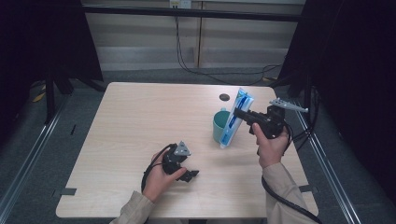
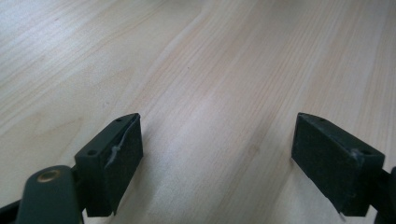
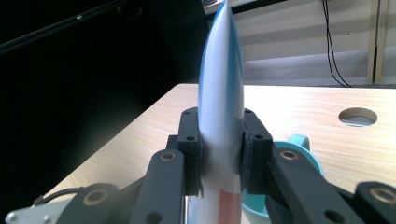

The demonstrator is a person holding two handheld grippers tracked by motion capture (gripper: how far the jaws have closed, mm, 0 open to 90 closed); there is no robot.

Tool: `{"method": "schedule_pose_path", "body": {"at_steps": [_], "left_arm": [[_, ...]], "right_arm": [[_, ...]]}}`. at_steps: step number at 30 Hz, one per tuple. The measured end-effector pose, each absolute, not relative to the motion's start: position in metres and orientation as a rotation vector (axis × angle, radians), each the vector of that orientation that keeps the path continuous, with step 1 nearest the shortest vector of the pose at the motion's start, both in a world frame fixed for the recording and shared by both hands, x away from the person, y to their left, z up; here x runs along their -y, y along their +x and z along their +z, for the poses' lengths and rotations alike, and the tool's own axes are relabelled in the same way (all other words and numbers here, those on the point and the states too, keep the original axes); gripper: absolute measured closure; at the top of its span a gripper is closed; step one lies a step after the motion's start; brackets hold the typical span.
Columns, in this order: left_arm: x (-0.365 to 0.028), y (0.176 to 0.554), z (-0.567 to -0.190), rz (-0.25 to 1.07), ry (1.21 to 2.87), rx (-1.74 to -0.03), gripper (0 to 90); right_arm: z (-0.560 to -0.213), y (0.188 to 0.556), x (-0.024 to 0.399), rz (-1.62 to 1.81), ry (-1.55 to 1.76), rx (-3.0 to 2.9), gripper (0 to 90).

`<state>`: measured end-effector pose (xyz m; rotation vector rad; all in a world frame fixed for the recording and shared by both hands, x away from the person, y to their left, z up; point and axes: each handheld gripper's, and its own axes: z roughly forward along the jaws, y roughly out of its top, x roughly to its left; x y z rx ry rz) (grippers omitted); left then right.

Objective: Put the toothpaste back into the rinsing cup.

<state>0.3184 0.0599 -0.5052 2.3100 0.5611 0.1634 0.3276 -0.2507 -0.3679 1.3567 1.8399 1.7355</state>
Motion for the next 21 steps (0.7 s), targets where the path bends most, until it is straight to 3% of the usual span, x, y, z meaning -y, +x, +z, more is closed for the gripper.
{"method": "schedule_pose_path", "body": {"at_steps": [21], "left_arm": [[-0.062,0.316,-0.51,0.193,2.262,-0.543,13.8]], "right_arm": [[-0.347,0.34,0.249,1.738,1.342,-1.812,73.6]]}}
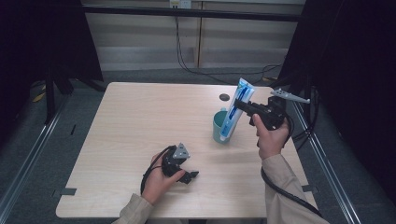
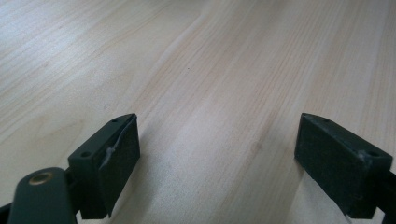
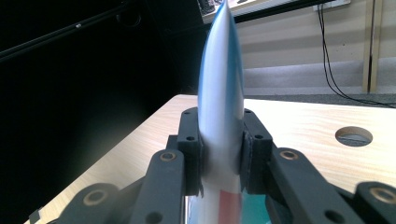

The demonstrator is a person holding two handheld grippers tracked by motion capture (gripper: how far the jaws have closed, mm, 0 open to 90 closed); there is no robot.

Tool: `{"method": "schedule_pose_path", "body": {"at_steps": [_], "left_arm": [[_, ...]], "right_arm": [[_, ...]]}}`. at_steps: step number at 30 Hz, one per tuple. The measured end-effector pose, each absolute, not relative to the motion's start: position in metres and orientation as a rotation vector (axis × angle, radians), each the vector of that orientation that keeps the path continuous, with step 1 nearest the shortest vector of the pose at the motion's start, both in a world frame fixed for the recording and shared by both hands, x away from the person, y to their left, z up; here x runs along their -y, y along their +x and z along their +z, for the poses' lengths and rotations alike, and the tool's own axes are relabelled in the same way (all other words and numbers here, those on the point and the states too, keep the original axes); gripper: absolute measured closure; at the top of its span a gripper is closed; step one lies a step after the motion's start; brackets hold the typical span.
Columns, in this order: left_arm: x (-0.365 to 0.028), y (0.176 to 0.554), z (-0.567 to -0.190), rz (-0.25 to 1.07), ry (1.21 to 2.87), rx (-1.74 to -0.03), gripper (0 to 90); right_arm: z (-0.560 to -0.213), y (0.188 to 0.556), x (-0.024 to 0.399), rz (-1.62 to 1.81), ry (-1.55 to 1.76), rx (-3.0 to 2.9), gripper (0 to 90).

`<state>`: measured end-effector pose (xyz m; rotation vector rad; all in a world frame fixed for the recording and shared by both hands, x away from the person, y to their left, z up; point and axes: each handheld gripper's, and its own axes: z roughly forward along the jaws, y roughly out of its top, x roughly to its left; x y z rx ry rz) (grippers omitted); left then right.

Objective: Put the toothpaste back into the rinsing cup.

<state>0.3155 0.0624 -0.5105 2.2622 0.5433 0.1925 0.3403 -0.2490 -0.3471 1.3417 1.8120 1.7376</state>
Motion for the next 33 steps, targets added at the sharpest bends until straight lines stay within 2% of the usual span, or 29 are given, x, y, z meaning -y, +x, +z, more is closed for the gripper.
{"method": "schedule_pose_path", "body": {"at_steps": [33], "left_arm": [[-0.062,0.316,-0.51,0.193,2.263,-0.542,13.7]], "right_arm": [[-0.319,0.356,0.246,1.739,1.312,-1.763,73.7]]}}
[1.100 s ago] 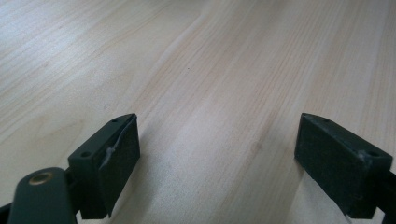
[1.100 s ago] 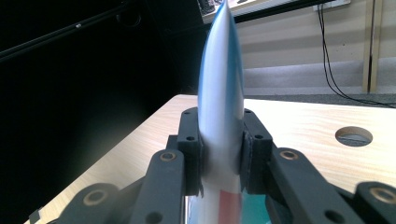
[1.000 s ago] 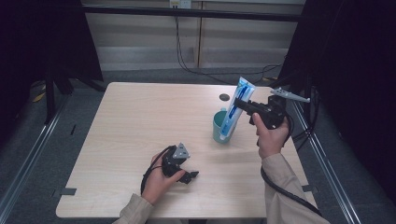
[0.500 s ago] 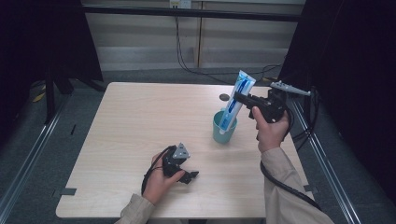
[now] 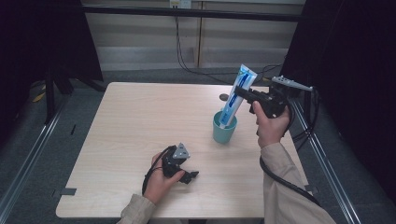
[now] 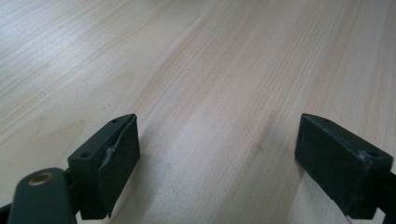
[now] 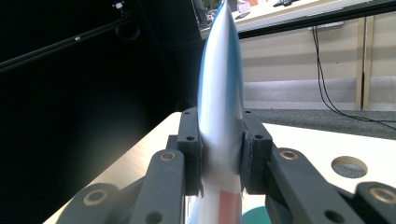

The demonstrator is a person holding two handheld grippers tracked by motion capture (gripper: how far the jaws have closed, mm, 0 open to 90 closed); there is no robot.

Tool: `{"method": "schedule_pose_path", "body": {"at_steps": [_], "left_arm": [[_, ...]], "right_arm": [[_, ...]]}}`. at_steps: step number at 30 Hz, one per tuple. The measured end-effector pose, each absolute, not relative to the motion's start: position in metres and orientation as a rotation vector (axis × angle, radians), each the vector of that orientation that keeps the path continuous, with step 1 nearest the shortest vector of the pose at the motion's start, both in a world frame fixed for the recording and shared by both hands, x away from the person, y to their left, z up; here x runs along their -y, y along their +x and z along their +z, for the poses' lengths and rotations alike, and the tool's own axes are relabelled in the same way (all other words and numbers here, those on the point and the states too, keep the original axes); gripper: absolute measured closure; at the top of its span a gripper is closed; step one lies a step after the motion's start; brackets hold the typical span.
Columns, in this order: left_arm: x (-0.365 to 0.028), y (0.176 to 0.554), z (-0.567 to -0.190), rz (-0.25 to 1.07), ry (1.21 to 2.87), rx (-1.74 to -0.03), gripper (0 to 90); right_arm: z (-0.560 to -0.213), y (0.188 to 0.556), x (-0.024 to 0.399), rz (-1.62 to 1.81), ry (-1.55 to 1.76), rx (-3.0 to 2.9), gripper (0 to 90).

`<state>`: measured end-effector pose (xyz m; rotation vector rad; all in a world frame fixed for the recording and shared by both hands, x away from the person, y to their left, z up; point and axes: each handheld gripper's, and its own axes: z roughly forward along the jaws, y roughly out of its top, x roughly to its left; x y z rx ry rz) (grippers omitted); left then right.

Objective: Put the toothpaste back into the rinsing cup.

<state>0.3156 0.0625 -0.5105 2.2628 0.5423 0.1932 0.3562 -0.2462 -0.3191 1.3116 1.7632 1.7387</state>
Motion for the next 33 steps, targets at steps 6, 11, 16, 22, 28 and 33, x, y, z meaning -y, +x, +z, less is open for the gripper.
{"method": "schedule_pose_path", "body": {"at_steps": [6,11,16,22,28,33], "left_arm": [[-0.062,0.316,-0.51,0.193,2.262,-0.543,13.7],[-0.062,0.316,-0.511,0.193,2.262,-0.543,13.6],[-0.063,0.316,-0.51,0.19,2.265,-0.542,13.7],[-0.063,0.316,-0.51,0.19,2.264,-0.542,13.7],[-0.063,0.316,-0.51,0.19,2.264,-0.542,13.7],[-0.063,0.316,-0.51,0.19,2.264,-0.542,13.7]], "right_arm": [[-0.318,0.359,0.248,1.725,1.32,-1.754,73.6],[-0.317,0.362,0.251,1.731,1.331,-1.738,73.6],[-0.316,0.364,0.251,1.718,1.33,-1.735,73.7],[-0.316,0.368,0.25,1.7,1.332,-1.734,73.6],[-0.32,0.373,0.25,1.693,1.347,-1.729,73.6],[-0.324,0.376,0.252,1.689,1.352,-1.72,73.6]]}}
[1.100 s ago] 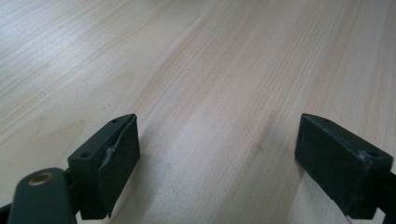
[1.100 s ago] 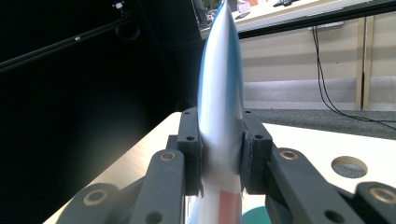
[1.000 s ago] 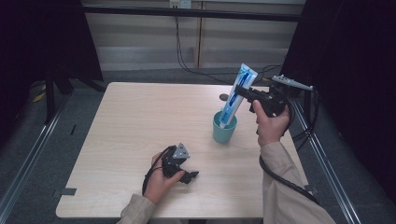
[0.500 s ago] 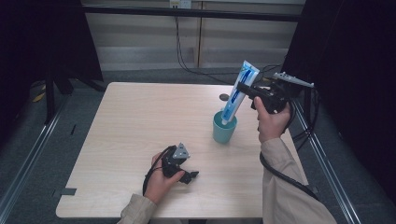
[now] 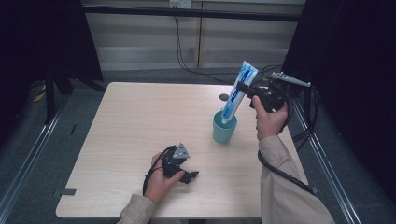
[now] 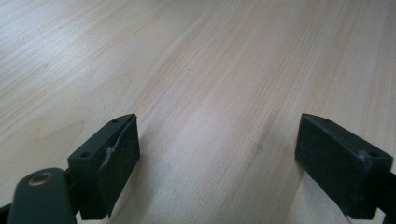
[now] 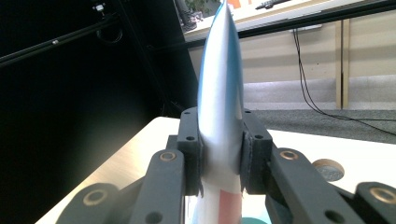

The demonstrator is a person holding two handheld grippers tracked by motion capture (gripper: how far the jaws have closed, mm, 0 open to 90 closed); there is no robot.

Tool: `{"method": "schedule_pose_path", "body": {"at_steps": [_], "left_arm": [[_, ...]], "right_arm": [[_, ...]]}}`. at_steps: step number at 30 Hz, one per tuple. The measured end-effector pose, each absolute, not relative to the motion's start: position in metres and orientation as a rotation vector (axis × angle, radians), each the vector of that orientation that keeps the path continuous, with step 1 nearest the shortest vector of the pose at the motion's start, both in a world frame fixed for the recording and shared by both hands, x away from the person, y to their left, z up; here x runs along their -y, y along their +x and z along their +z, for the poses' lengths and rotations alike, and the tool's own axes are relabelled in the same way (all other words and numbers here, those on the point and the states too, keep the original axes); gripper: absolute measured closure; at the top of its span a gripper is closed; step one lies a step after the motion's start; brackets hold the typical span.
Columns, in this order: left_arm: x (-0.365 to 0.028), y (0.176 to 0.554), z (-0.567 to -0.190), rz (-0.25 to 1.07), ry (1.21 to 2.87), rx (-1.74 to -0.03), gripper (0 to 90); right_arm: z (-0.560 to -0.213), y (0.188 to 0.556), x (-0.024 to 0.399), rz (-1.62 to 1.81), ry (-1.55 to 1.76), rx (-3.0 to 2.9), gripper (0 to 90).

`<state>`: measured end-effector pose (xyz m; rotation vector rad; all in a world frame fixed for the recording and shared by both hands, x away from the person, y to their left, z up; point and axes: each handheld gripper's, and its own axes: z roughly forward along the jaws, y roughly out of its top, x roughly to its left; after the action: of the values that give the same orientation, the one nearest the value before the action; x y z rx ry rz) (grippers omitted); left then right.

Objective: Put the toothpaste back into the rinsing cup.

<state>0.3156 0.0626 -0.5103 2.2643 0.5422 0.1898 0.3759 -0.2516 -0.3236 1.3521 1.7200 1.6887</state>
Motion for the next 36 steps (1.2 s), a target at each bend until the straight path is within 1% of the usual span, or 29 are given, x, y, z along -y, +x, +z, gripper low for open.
{"method": "schedule_pose_path", "body": {"at_steps": [24,36], "left_arm": [[-0.063,0.316,-0.51,0.191,2.266,-0.541,13.7],[-0.063,0.316,-0.51,0.194,2.265,-0.54,13.7]], "right_arm": [[-0.338,0.391,0.252,1.645,1.372,-1.717,73.3],[-0.35,0.396,0.254,1.614,1.393,-1.701,73.2]]}}
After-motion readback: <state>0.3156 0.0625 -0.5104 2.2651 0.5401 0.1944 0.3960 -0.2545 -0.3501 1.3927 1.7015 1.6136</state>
